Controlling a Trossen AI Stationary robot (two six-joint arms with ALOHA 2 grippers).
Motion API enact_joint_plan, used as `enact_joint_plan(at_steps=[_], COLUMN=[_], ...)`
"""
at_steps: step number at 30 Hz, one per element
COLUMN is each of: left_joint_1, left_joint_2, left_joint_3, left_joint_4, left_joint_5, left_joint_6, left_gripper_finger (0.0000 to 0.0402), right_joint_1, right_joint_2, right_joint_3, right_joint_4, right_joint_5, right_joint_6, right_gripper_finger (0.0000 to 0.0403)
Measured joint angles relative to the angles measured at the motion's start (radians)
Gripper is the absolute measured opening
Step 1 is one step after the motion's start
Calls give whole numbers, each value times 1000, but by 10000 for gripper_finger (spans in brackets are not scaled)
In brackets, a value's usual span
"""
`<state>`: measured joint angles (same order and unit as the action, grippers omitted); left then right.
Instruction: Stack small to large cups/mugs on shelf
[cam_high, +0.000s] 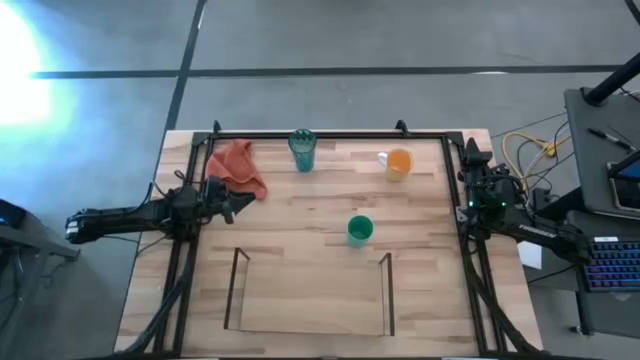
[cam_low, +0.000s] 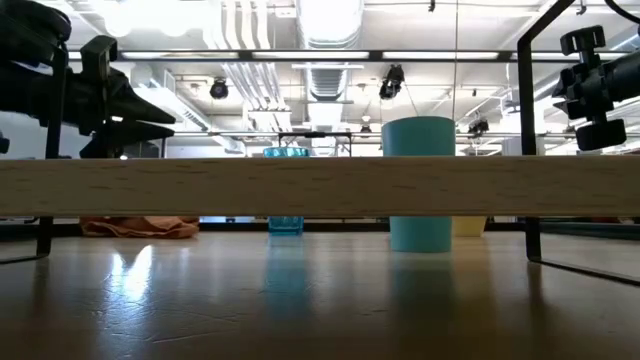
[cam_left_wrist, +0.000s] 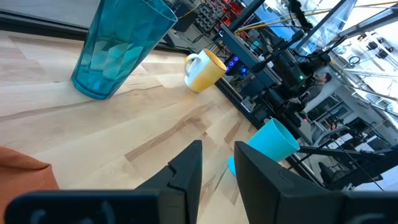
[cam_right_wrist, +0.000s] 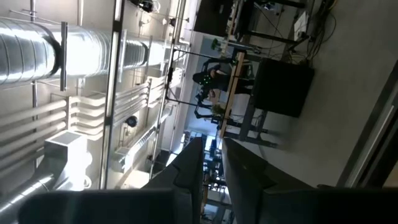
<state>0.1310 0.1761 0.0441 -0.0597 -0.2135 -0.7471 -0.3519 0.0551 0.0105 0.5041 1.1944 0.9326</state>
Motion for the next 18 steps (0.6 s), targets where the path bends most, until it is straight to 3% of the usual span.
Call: enact_joint_plan(at_steps=[9,10,11,14,15,16,18], left_joint_1=[0,0,0,0,0,0,0], left_joint_2=[0,0,0,1,3,3,3], left_joint_3=[0,0,0,0,0,0,0], left_joint_4=[0,0,0,0,0,0,0], left_joint_5=[0,0,0,0,0,0,0], left_joint_6=[0,0,0,0,0,0,0], left_gripper_finger=[79,79,79,79,79,79,79], right_joint_1=[0,1,5,6,8,10,18], right_joint_2=[0,-1,-2,13,27,46,74], right_joint_3=[0,0,0,0,0,0,0], right_joint_4=[1,0,-4,-39,-46,-46,-45], right_joint_5=[9,-48,-194,-750,-878,-962,-1016], right_joint_6=[50,71,88,73,64,75,169], right_gripper_finger=[54,54,54,54,54,54,54])
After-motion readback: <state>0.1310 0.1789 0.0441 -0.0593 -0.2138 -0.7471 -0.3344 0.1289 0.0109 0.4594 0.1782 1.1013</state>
